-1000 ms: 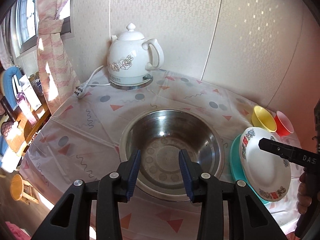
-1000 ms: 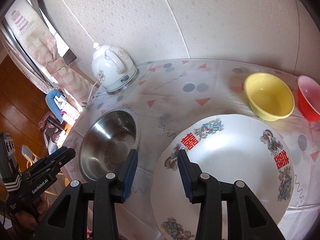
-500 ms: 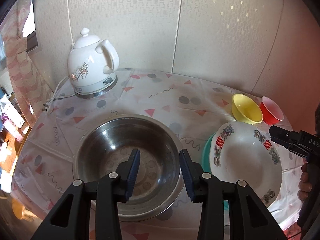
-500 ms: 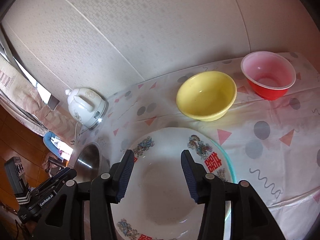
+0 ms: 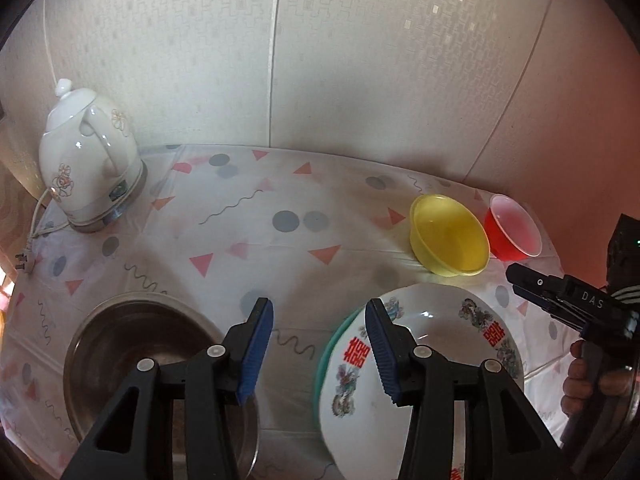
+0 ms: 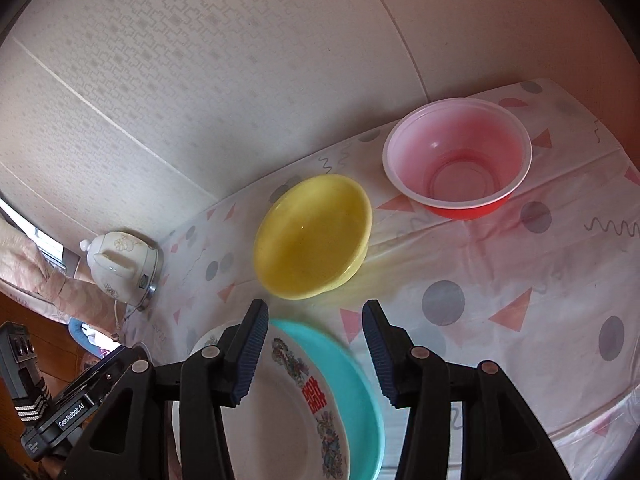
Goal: Organize plates and bowls
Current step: 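Grasp the rim of the yellow plastic bowl with the left gripper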
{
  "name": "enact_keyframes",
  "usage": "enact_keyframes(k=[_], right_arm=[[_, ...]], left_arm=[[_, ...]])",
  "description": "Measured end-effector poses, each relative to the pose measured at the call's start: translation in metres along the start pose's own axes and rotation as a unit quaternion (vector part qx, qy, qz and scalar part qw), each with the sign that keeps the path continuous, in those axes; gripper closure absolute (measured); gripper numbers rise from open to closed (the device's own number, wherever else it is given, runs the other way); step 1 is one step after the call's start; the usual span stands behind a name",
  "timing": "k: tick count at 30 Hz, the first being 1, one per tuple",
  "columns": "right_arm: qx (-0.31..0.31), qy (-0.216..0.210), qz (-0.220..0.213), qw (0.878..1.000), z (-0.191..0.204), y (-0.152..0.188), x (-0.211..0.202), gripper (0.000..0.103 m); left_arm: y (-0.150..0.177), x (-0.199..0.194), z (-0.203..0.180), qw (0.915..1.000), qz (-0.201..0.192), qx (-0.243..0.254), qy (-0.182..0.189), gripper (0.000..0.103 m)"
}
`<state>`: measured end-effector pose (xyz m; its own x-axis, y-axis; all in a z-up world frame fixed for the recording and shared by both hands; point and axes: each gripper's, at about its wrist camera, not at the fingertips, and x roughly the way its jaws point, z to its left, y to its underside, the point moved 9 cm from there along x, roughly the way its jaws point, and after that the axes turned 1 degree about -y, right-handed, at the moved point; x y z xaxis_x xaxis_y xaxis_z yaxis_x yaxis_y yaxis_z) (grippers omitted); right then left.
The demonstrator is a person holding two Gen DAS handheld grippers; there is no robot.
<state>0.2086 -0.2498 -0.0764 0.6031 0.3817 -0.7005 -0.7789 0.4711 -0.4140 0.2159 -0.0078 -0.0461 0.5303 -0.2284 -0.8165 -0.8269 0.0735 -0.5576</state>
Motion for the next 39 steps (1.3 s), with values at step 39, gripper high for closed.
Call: enact_keyframes(k=[39], right_arm=[[-0.106, 0.021, 0.127, 0.986, 0.043, -0.017, 0.095, 0.079]], left_arm=[[-0.042, 0.109, -0.029, 0.9924, 0.085, -0.04, 0.08, 0.085]])
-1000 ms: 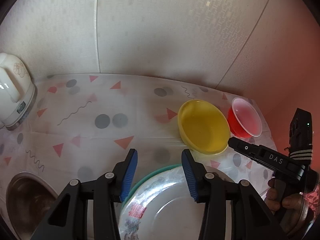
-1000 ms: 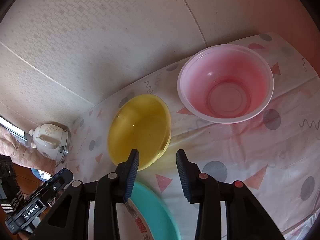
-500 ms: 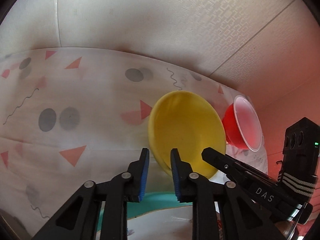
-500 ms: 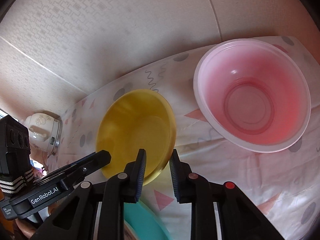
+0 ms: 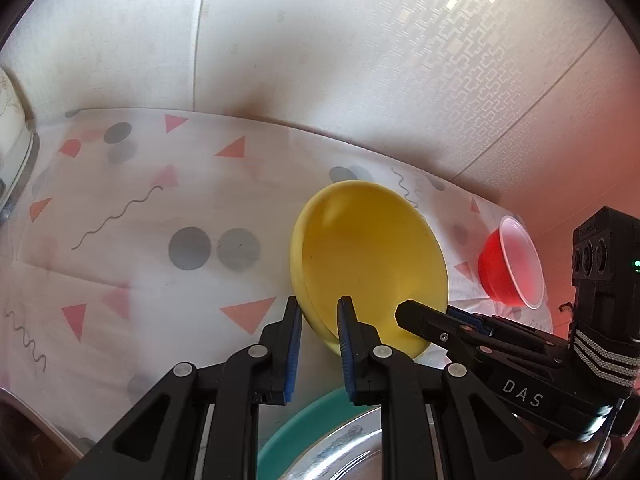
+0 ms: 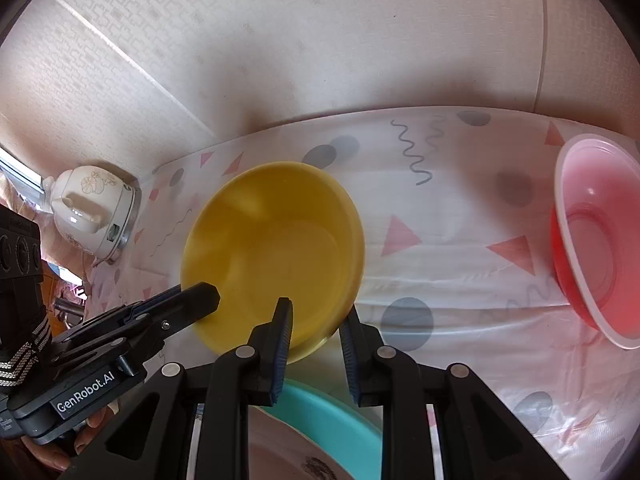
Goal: Organize plates and bowls
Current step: 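Grasp the rim of the yellow plastic bowl with the left gripper, then lift and carry the yellow bowl over the steel basin with the left gripper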
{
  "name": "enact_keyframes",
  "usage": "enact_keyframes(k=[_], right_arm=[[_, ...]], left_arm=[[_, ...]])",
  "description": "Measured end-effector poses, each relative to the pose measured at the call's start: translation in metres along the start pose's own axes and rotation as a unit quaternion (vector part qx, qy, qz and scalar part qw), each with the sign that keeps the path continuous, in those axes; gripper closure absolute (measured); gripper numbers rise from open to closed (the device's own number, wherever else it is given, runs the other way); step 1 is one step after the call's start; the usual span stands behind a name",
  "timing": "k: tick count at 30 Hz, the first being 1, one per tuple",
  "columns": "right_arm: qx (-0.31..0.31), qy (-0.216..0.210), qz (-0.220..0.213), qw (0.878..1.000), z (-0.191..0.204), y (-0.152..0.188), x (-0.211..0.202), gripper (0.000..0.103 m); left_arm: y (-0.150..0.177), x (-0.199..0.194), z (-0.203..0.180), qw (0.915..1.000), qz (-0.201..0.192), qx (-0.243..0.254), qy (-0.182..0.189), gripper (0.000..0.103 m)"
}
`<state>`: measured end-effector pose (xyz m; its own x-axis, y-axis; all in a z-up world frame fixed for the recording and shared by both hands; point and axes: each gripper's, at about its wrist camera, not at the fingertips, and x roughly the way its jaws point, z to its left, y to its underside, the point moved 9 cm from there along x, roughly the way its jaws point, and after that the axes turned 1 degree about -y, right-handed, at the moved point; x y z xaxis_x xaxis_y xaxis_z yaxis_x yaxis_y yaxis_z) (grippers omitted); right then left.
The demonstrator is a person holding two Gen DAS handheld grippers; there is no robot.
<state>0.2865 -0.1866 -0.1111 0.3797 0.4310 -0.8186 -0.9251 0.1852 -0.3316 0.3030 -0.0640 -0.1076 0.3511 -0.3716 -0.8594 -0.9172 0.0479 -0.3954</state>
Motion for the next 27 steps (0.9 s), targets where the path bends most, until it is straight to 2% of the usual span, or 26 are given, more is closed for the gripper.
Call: enact_keyframes(k=[6, 10, 27], right_arm=[[-0.026, -0.003, 0.028, 0.999, 0.021, 0.004, 0.016, 0.077], [-0.043, 0.001, 0.033, 0.999, 0.034, 0.004, 0.021, 0.077], [-0.096, -0.024, 0.011, 0.995, 0.092, 0.023, -0.003, 0.077]], left_arm=[[0.007, -0.001, 0.026, 0.9993, 0.008, -0.033, -0.014, 0.086], [0.01, -0.012, 0.035, 0.9991, -0.003, -0.04, -0.013, 0.085], [0.03, -0.079, 0.05, 0.9962, -0.07, -0.043, -0.029, 0.085]])
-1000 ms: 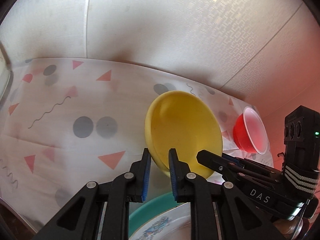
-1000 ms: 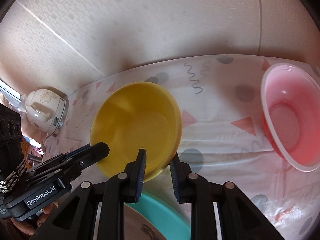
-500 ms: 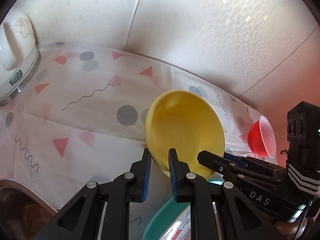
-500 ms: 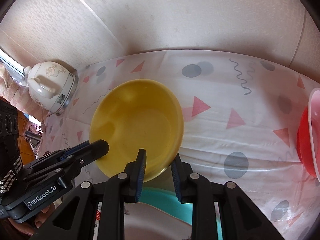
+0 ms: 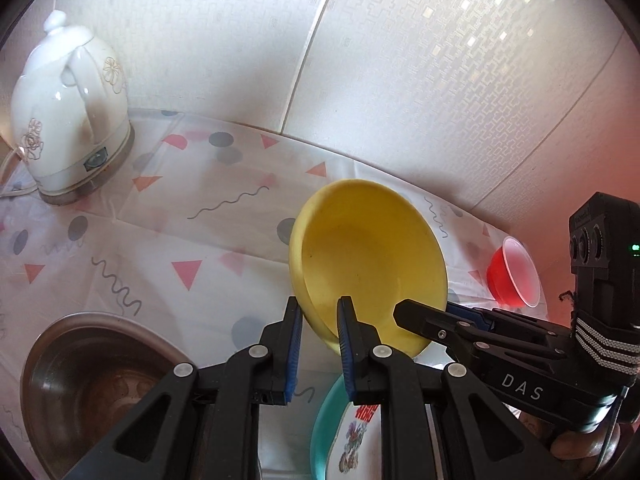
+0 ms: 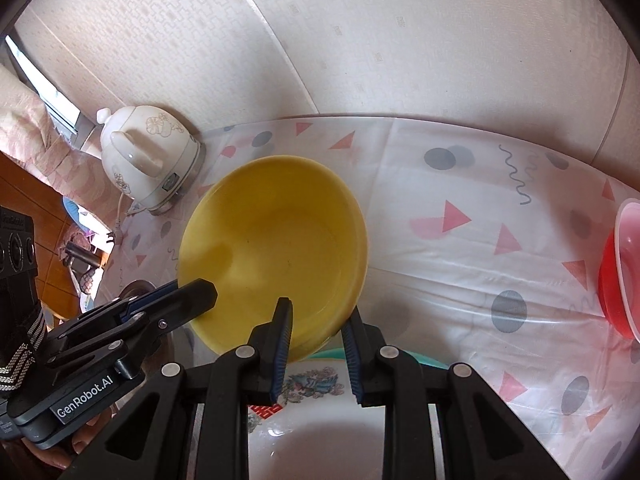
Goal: Organize plates and bowls
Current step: 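Lift and carry the yellow bowl over the steel basin with the left gripper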
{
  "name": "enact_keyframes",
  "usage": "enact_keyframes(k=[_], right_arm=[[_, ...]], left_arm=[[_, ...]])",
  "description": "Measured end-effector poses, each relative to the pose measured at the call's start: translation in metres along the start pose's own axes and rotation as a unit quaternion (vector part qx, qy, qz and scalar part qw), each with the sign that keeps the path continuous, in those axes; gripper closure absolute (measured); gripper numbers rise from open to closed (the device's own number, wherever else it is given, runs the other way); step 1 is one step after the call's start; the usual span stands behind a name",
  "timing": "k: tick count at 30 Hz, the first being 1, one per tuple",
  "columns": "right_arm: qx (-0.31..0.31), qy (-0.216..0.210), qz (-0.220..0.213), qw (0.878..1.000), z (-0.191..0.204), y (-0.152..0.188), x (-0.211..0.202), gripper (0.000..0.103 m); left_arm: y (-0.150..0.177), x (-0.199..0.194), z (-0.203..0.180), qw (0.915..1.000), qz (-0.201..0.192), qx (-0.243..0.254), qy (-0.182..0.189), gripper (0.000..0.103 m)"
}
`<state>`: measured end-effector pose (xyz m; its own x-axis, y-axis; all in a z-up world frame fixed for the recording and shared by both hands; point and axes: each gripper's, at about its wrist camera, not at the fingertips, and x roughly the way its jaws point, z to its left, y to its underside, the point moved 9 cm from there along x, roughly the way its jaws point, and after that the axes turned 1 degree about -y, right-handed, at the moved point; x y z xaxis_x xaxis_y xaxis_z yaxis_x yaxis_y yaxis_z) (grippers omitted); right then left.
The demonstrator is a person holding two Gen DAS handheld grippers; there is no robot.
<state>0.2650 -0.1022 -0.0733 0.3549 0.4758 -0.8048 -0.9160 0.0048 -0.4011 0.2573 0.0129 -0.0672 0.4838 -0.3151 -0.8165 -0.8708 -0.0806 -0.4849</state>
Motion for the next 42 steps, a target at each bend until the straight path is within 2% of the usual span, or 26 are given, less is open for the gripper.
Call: enact_keyframes(k=[6, 17, 29, 34, 42], right_arm=[[-0.015, -0.015, -0.006, 1.0, 0.026, 0.013, -0.01, 0.077], [-0.046, -0.04, -0.004, 0.998, 0.073, 0.036, -0.014, 0.077], [-0.091, -0.076, 0.026, 0.993, 0.141, 0.06, 0.008, 0.077], [-0.1, -0.08, 0.049, 0.991, 0.159, 0.074, 0.026, 0.077], [-0.098, -0.067, 0.078, 0.99, 0.161, 0.09, 0.047, 0.077]], left_arm=[[0.012, -0.026, 0.011, 0.9998, -0.019, -0.002, 0.0, 0.085], [0.043, -0.065, 0.046, 0.9986, -0.036, -0.038, -0.003, 0.085], [0.073, -0.107, 0.107, 0.9941, -0.057, -0.089, -0.022, 0.085], [0.091, -0.11, 0.13, 0.9926, -0.047, -0.108, -0.031, 0.085], [0.114, -0.099, 0.145, 0.9909, -0.023, -0.126, -0.04, 0.085]])
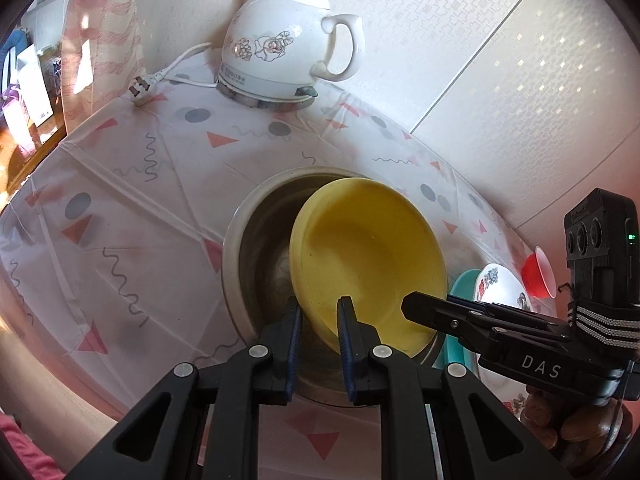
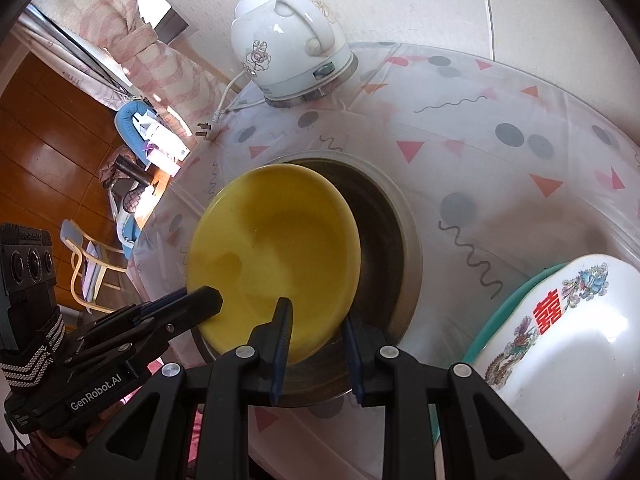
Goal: Organize plates and bowls
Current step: 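Lift and carry the yellow bowl over the steel basin with the left gripper, then lower the yellow bowl into the steel basin and open the left gripper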
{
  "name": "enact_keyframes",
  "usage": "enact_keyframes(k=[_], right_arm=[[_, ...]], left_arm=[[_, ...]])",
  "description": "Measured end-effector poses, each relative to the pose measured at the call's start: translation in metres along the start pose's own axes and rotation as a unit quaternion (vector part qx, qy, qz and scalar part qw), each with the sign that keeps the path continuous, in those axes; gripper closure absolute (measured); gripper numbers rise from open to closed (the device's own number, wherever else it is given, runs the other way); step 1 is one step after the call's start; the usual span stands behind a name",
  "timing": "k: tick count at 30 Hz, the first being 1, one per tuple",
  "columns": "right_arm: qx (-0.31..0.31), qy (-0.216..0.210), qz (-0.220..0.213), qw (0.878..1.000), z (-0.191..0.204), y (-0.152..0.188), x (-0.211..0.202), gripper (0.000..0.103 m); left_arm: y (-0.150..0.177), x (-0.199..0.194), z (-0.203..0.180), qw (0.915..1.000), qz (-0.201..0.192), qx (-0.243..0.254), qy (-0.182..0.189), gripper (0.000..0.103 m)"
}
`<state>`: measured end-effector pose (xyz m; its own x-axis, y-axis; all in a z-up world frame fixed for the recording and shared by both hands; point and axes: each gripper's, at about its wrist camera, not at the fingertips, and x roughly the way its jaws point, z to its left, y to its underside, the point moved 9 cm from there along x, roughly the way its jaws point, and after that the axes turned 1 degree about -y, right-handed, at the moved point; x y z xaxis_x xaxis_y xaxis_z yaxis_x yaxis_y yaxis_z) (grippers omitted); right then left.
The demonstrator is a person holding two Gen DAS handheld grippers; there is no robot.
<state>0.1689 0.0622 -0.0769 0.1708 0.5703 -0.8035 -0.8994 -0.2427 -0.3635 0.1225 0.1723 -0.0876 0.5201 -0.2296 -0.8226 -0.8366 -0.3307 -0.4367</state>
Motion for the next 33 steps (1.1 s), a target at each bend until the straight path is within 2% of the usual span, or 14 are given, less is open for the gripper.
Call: enact_keyframes(k=[11, 18, 26, 33], right_arm=[[0.002, 0.01, 0.005, 1.0, -0.002, 0.001, 0.006, 0.077], [-0.004, 0.032, -0.002, 0.999, -0.004, -0.001, 0.005, 0.076], [-0.021, 0.057, -0.011, 0.998, -0.007, -0.003, 0.002, 0.074], [-0.029, 0.059, -0.015, 0.998, -0.007, -0.004, 0.002, 0.074]], left_arm=[[0.004, 0.011, 0.008, 0.9998, 0.014, -0.009, -0.007, 0.085], [0.0, 0.013, 0.008, 0.9996, 0.019, -0.013, -0.014, 0.085], [-0.001, 0.016, 0.006, 0.9995, 0.018, -0.002, -0.026, 0.086], [-0.002, 0.017, 0.007, 0.9994, 0.015, 0.004, -0.031, 0.086]])
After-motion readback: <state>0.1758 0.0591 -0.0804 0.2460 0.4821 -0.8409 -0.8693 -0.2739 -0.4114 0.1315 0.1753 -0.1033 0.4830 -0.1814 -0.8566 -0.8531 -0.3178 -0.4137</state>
